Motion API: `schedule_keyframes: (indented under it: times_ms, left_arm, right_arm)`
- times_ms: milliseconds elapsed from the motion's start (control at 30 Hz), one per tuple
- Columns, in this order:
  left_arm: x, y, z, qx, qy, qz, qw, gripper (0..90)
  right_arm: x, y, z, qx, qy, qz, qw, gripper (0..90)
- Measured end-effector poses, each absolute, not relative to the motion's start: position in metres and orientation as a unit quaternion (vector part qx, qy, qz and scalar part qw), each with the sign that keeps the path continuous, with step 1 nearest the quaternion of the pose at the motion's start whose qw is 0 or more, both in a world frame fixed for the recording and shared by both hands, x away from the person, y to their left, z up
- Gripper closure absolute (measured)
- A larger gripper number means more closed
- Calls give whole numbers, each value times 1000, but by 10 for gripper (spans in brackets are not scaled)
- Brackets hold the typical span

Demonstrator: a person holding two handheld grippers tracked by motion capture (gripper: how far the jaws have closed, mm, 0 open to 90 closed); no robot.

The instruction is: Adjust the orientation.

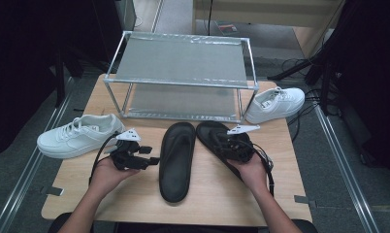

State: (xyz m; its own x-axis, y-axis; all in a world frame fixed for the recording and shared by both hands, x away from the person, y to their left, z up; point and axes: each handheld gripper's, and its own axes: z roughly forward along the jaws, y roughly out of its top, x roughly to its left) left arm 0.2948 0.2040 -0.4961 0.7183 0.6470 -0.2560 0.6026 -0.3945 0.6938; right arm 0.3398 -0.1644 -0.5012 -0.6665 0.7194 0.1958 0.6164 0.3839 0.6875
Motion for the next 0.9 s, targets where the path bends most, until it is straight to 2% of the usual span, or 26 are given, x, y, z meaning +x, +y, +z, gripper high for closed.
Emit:
schedule_keyframes:
  times_ms: [133,633,800,900]
  left_arm:
    - [296,204,-496,835,373,29,404,393]
    - [308,201,-498,836,375,23,400,392]
    - [313,199,-499,837,375,22,397,394]
    - [314,197,-497,839,372,27,396,447]
  right_arm:
    - [338,-170,-497,400,824,396,68,683]
    - [328,-195,-490,395,812,424,67,703]
    - [326,-203,-489,403,810,419,76,804]
    - [325,-206,-491,412,811,409,72,857]
